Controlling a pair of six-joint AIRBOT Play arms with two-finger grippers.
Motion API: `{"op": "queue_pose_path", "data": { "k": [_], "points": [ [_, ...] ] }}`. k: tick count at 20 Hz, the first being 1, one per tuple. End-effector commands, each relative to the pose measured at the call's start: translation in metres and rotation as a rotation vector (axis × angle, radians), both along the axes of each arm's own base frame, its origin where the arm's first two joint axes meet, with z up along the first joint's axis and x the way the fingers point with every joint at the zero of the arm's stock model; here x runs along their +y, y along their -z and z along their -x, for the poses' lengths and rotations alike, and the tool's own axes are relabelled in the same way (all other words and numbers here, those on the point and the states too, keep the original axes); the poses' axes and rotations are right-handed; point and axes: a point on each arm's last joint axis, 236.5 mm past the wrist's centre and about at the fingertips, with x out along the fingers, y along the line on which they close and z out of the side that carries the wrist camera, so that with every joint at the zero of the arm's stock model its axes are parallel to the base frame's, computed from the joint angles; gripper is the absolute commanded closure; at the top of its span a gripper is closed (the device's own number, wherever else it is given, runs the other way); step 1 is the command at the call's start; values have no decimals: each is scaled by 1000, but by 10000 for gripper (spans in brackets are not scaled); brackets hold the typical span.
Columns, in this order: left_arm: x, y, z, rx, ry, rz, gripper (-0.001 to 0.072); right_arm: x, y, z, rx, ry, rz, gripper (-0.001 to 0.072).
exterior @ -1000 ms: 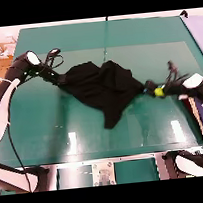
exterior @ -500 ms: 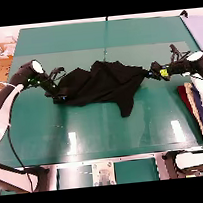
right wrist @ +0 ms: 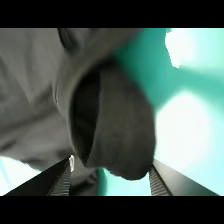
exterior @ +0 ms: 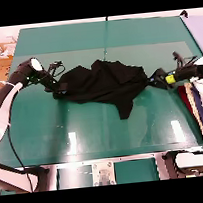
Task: Fold the shirts.
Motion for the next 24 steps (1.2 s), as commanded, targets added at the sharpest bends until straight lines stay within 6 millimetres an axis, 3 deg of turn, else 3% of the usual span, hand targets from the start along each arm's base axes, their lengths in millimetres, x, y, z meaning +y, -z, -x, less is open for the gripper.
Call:
{"op": "queue_pose_path", "data": {
  "k": [1, 3, 5, 6, 10, 12, 14, 16, 19, 22, 24],
  "points": [
    [0, -1, -6, -25, -9, -1, 683, 35, 28, 21, 35, -3, -34, 171],
    [1, -1, -7, -27, -8, -3, 678, 48, 31, 22, 30, -20, -32, 171],
    [11, -5, -7, -24, 7, -45, 95, 53, 25, 28, 50, -46, -56, 171],
    [22, -11, -5, -7, 23, -81, 45, 56, 21, 35, 70, -65, -75, 171],
    [89, -40, -2, 56, -28, -170, 45, 68, 24, 63, 137, -120, -102, 171],
    [127, -40, 2, 84, -118, -156, 44, 74, 35, 73, 164, -117, -105, 171],
    [147, -29, 6, 109, -228, -73, 44, 78, 44, 71, 151, -94, -90, 171],
    [147, -11, 1, 95, -343, 50, 44, 84, 46, 63, 120, -74, -83, 171],
    [132, 13, -14, 17, -408, 174, 45, 99, 46, 53, 77, -76, -73, 171],
    [103, 16, -37, -61, -445, 341, 45, 115, 46, 49, 49, -88, -66, 172],
    [91, 20, -42, -44, -464, 415, 46, 120, 45, 45, 36, -80, -74, 172]
  ]
}}
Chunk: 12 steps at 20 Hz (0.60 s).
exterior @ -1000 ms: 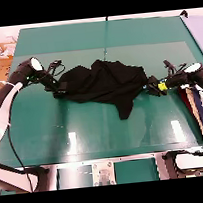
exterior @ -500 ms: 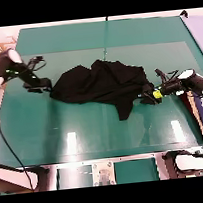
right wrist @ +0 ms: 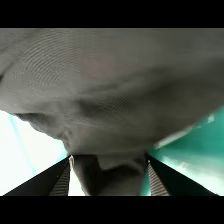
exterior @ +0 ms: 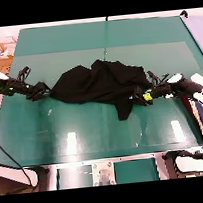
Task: Fold the shirts.
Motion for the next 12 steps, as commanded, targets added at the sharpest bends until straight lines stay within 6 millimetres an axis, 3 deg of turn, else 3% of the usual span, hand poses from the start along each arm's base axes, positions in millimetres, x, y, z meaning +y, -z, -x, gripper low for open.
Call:
{"op": "queue_pose_path", "data": {
  "k": [1, 2, 3, 4, 5, 6, 9, 11, 12],
  "points": [
    [-16, 8, -21, -54, -82, 135, 46, 10, -2, -9, -32, 23, -7, 172],
    [-21, 8, -21, -52, -83, 168, 46, 10, -2, -9, -32, 24, -8, 182],
    [-26, 9, -19, -41, -76, 193, 57, 10, -2, -9, -32, 23, -8, 277],
    [-31, 10, -15, -32, -53, 207, 224, 11, -2, -8, -28, 19, -11, 449],
    [-38, 8, -10, -34, -11, 219, 475, 13, -3, -5, -19, 9, -18, 607],
    [-45, 1, -5, -46, 35, 250, 677, 15, -4, 0, -6, -5, -28, 670],
    [-52, -31, -2, -63, 110, 321, 684, 6, -19, 4, -14, -32, -31, 696],
    [-48, -69, -8, -110, 130, 325, 685, -11, -54, -12, -93, -7, -39, 696],
    [-48, -95, -13, -158, 135, 317, 685, -24, -84, -27, -174, 19, -35, 696]
  ]
}}
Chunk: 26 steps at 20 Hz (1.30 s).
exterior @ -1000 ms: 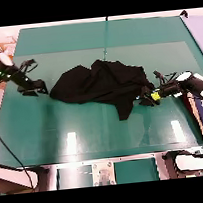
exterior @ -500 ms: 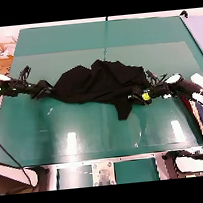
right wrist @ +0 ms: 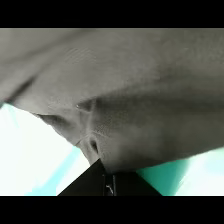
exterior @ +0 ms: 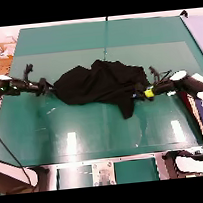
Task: Fold the shirts.
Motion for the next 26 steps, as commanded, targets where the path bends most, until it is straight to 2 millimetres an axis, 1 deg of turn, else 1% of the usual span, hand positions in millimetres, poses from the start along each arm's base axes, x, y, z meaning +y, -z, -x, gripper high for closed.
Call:
{"op": "queue_pose_path", "data": {
  "k": [1, 2, 3, 4, 5, 6, 7, 8, 9, 10, 11, 12, 13, 14, 15, 16, 17, 18, 20, 21, 22, 23, 24, 25, 26],
  "points": [
    [-5, -85, -8, -137, 30, 38, 685, -33, -83, -29, -198, 47, 5, 696],
    [-7, -123, -13, -222, 20, 44, 685, -45, -126, -40, -307, 67, 22, 696],
    [-11, -170, -17, -335, 4, 58, 685, -59, -176, -48, -431, 95, 47, 697],
    [-16, -219, -16, -450, -11, 79, 685, -70, -226, -50, -543, 127, 69, 696],
    [-22, -273, -10, -575, -26, 103, 684, -80, -279, -47, -668, 157, 100, 697],
    [-27, -322, 1, -692, -39, 112, 684, -87, -327, -40, -783, 179, 132, 697],
    [-32, -371, 17, -811, -55, 109, 684, -92, -375, -26, -903, 198, 170, 696],
    [-35, -414, 36, -913, -78, 95, 684, -94, -416, -10, -1008, 212, 207, 697],
    [-39, -451, 57, -1012, -90, 77, 685, -94, -458, 10, -1117, 230, 248, 697],
    [-44, -483, 81, -1107, -96, 60, 684, -94, -494, 29, -1217, 252, 285, 697],
    [-49, -512, 107, -1192, -103, 41, 685, -93, -528, 49, -1314, 276, 323, 697],
    [-55, -534, 132, -1257, -104, 25, 684, -90, -559, 72, -1411, 300, 363, 697],
    [-60, -549, 153, -1295, -105, 16, 684, -86, -586, 93, -1497, 323, 394, 697],
    [-65, -558, 172, -1315, -106, 13, 684, -82, -605, 108, -1560, 337, 415, 697],
    [-68, -562, 183, -1317, -109, 7, 684, -77, -620, 122, -1611, 340, 428, 697],
    [-69, -563, 192, -1310, -115, 1, 684, -72, -629, 130, -1641, 337, 436, 697],
    [-68, -558, 192, -1286, -119, -15, 684, -72, -633, 134, -1657, 341, 443, 697],
    [-67, -550, 191, -1245, -118, -30, 684, -74, -633, 133, -1656, 347, 449, 697],
    [-56, -520, 174, -1130, -135, -103, 684, -82, -624, 119, -1616, 348, 454, 697],
    [-46, -504, 162, -1077, -161, -147, 684, -87, -614, 105, -1574, 342, 446, 697],
    [-34, -486, 148, -1022, -190, -187, 684, -93, -599, 88, -1518, 331, 431, 697],
    [-25, -467, 135, -962, -212, -210, 684, -100, -578, 66, -1443, 315, 402, 697],
    [-18, -444, 122, -895, -219, -222, 684, -108, -553, 43, -1361, 303, 367, 697],
    [-14, -418, 109, -820, -218, -209, 684, -115, -527, 22, -1284, 294, 333, 697],
    [-11, -385, 95, -731, -214, -196, 683, -117, -498, 0, -1216, 271, 301, 696]
  ]
}}
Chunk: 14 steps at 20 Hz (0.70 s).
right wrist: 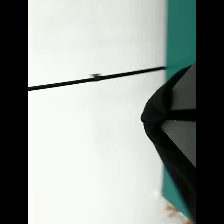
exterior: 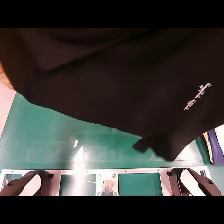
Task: Fold the shirts.
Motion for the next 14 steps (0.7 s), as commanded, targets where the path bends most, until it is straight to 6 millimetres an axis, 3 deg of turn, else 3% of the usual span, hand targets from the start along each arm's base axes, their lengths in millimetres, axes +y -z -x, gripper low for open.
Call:
{"op": "queue_pose_path", "data": {
  "k": [1, 2, 6, 8, 9, 11, 14],
  "points": [
    [20, 103, -40, 285, -45, 25, 684, -8, 92, -68, 236, -91, -69, 697],
    [20, 145, -51, 377, -36, 47, 683, -2, 128, -89, 310, -129, -82, 696],
    [18, 328, -96, 629, -81, 51, 683, 31, 306, -170, 635, -191, -200, 696],
    [23, 406, -119, 689, -138, 9, 683, 49, 386, -197, 771, -194, -238, 696],
    [23, 435, -130, 720, -155, 9, 683, 58, 418, -207, 826, -199, -254, 697],
    [22, 467, -151, 743, -174, 60, 683, 67, 467, -222, 904, -194, -317, 697],
    [19, 479, -178, 714, -164, 96, 683, 63, 503, -240, 943, -163, -367, 696]
  ]
}}
